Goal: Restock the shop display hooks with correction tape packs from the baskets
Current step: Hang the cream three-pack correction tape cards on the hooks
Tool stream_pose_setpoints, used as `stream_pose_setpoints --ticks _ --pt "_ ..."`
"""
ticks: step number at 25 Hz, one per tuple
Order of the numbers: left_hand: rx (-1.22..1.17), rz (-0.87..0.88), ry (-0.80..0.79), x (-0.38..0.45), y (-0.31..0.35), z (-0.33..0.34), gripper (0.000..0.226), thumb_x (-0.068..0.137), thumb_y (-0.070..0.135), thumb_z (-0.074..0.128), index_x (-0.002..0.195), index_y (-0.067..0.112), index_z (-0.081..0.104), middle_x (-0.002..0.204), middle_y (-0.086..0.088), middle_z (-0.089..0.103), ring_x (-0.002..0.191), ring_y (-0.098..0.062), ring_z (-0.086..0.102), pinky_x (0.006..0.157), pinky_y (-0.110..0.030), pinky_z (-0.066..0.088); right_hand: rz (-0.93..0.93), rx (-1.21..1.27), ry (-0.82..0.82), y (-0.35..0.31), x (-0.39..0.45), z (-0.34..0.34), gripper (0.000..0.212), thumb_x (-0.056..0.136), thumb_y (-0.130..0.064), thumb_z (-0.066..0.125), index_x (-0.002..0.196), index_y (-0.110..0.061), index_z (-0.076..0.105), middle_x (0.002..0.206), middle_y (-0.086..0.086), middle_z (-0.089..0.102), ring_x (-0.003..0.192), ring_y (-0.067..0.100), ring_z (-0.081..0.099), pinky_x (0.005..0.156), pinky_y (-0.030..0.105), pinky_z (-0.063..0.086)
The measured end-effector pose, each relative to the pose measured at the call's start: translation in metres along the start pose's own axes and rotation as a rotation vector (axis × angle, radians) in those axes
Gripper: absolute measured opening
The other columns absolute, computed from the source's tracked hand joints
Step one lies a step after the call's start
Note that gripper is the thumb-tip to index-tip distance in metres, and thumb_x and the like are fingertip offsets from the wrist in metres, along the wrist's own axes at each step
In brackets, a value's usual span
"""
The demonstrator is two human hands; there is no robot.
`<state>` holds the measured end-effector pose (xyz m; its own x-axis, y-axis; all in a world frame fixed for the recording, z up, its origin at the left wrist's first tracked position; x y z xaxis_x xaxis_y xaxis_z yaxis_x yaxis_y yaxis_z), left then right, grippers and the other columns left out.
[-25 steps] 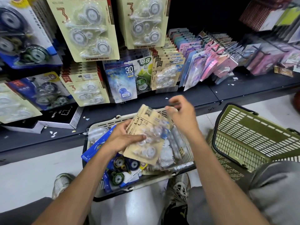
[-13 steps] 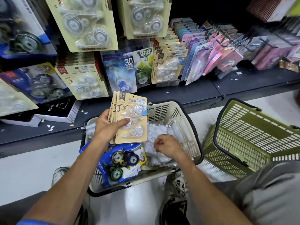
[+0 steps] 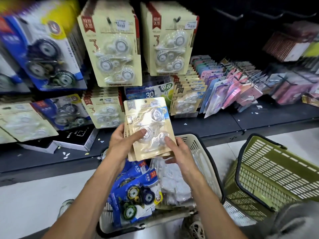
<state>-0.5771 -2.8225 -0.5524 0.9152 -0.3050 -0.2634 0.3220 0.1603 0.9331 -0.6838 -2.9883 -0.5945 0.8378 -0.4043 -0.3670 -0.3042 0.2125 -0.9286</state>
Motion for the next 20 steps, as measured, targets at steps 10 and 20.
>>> stream_pose_setpoints --ticks 10,20 --pt "-0.213 0.151 -0.23 -0.027 0.133 0.065 0.051 0.068 0.013 0.077 0.118 0.011 0.066 0.108 -0.009 0.078 0.095 -0.021 0.076 0.073 -0.034 0.063 -0.317 0.326 0.139 -0.157 -0.051 -0.01 0.051 0.074 -0.035 0.077 0.116 -0.01 0.063 0.105 0.01 0.075 0.09 0.024 0.073 0.06 0.036 0.061" --pt "-0.283 0.079 -0.208 -0.039 0.169 0.038 0.046 0.069 0.011 0.076 0.114 0.016 0.068 0.1 -0.005 0.079 0.081 -0.017 0.077 0.059 -0.03 0.061 -0.208 0.301 -0.085 -0.208 -0.048 0.02 0.04 0.08 -0.033 0.072 0.113 -0.012 0.066 0.1 0.011 0.075 0.079 0.025 0.072 0.057 0.037 0.059"
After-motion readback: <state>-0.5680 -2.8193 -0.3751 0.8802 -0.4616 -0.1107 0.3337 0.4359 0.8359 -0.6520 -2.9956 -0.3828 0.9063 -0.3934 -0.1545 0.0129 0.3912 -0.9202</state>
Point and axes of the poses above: each hand's wrist, its own x-axis towards the middle knuckle, its own z-axis out of the palm, y = z × x, the point moved 7 cm from there along x, towards the middle knuckle
